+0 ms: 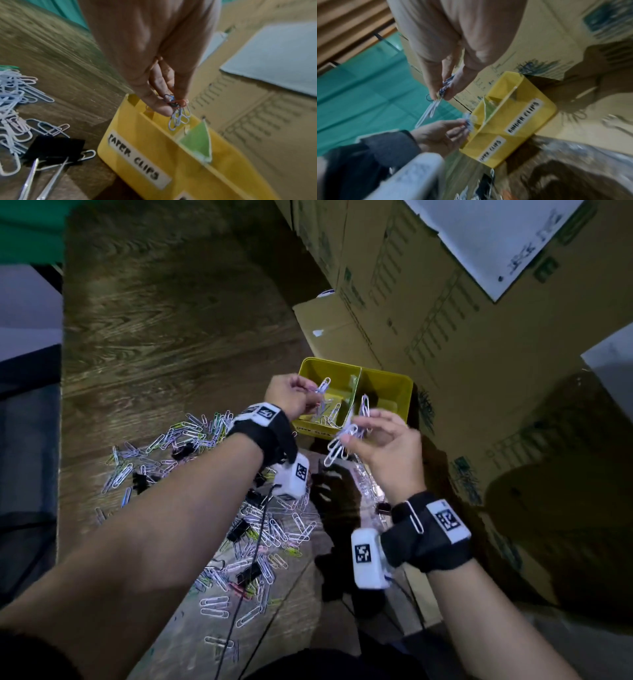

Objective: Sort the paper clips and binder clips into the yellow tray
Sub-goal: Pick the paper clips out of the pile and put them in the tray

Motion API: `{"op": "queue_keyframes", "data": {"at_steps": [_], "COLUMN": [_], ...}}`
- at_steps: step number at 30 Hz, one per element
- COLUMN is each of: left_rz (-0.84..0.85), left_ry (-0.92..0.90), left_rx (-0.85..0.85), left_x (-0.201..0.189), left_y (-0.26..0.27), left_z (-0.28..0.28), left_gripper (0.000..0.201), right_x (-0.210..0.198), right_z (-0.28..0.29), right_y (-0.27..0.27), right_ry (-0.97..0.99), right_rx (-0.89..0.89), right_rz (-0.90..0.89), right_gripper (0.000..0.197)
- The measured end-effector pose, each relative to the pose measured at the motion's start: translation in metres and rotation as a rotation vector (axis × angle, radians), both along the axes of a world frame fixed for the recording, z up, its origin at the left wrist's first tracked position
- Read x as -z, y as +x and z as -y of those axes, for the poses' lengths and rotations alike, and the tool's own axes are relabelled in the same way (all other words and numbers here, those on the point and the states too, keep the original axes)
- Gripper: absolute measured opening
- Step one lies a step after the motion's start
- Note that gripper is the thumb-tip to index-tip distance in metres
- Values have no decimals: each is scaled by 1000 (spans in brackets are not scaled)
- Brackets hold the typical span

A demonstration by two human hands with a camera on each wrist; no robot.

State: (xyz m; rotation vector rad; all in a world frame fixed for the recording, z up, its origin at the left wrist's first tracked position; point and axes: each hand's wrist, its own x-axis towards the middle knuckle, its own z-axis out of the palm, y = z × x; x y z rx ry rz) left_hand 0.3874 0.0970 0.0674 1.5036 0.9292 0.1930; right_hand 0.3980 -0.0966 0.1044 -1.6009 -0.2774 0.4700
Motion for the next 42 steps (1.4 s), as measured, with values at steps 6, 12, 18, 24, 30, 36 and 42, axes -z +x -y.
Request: {"op": "queue_keyframes", "data": {"at_steps": [6, 12, 18, 24, 30, 36, 42], "left_rz": [-197, -132, -472, -403, -280, -410, -281], "left_ry": [417, 570, 747, 717, 704, 907, 1051], "left_rx": [323, 230, 642, 600, 519, 589, 703], "left_x": [9, -2, 35, 53, 49, 46, 40], "left_y": [2, -63, -127, -138, -144, -168, -184], "left_z": [2, 8, 16, 28, 25, 5, 30], "left_gripper": [12, 14, 33, 34, 23, 32, 35], "right_x": [-5, 15, 24, 35, 79, 111, 125], "right_z": [-47, -86, -94, -78, -46, -31, 9], "right_y": [54, 73, 60, 25, -28, -54, -77], "right_ry": [-161, -504, -853, -620, -591, -867, -891], "right_rx": [30, -133, -616, -614, -783, -1090, -1189], "right_rz": [178, 397, 590, 738, 920, 782, 786], "right_gripper": [30, 23, 35, 24, 37, 58, 56]}}
